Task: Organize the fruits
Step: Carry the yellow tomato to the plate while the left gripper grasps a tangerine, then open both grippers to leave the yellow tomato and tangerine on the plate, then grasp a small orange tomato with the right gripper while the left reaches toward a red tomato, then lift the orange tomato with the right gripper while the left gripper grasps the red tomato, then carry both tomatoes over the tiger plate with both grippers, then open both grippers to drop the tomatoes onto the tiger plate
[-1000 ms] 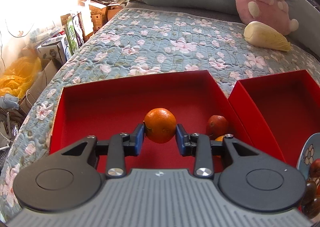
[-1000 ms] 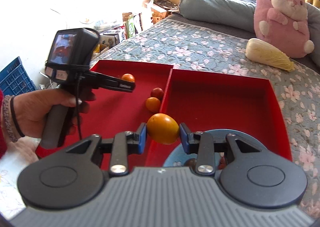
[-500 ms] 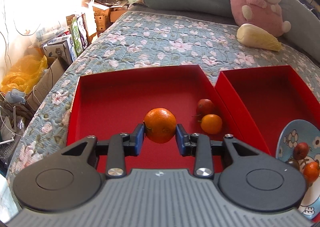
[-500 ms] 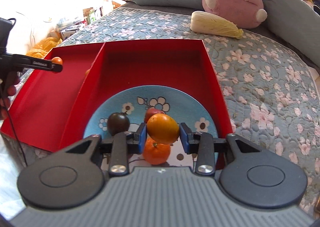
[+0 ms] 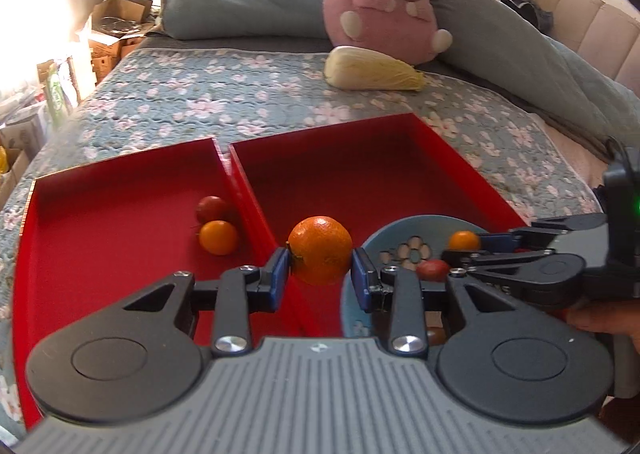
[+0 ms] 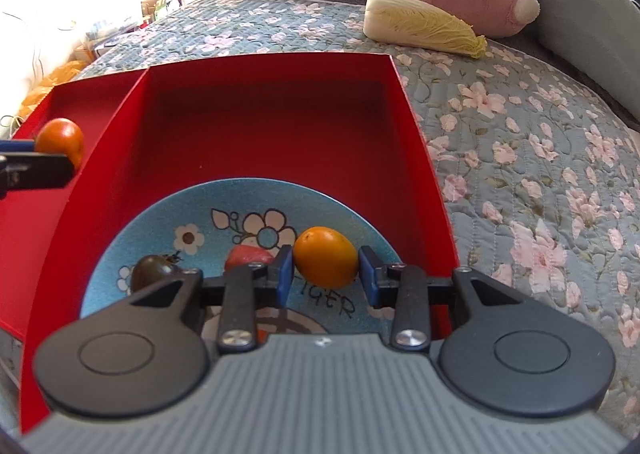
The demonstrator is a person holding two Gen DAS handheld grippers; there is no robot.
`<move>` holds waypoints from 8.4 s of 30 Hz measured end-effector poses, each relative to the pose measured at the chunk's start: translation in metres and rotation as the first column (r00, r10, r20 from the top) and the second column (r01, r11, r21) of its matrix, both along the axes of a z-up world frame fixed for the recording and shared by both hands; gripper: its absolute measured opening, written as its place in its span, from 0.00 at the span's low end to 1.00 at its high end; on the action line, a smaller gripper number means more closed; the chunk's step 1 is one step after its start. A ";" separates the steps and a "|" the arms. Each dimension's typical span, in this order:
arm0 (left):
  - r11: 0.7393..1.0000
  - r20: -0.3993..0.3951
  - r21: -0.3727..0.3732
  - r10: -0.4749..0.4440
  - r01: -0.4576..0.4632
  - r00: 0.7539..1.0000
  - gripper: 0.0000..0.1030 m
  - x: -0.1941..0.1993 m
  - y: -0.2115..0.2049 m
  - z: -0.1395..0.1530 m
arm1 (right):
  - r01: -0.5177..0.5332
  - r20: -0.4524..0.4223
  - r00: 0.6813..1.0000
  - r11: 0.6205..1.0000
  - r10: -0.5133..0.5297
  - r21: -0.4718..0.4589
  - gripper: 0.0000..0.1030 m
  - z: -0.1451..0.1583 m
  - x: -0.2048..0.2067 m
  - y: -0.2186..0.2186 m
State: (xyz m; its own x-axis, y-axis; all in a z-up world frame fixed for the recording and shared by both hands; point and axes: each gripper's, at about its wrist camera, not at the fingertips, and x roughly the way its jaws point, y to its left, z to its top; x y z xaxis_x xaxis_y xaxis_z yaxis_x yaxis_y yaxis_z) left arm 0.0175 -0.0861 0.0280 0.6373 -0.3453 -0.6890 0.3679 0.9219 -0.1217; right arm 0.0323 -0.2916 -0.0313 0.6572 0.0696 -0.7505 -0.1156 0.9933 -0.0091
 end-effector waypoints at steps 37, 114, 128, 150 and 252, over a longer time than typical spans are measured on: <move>0.921 -0.007 0.133 0.371 -0.367 0.929 0.83 0.002 0.022 0.036 | -0.102 0.095 0.990 0.995 0.103 -0.023 0.40 0.059 -0.080 0.021; 0.877 -0.036 0.205 0.451 -0.435 0.892 0.59 0.069 0.141 -0.040 | -0.499 -0.022 0.862 0.843 0.506 -0.202 0.29 0.008 0.058 0.201; 0.860 -0.036 0.212 0.482 -0.464 0.876 0.59 0.064 0.145 -0.041 | -0.472 -0.014 0.881 0.878 0.472 -0.078 0.28 0.016 0.030 0.178; 0.848 -0.102 0.193 0.518 -0.494 0.850 0.59 0.071 0.156 -0.048 | -0.585 -0.132 0.731 0.516 0.669 -0.626 0.34 -0.027 0.024 0.231; 0.987 -0.014 0.100 -0.126 0.127 0.992 0.36 -0.001 -0.066 -0.037 | -0.030 0.105 0.994 0.994 0.019 0.103 0.32 0.014 -0.042 -0.018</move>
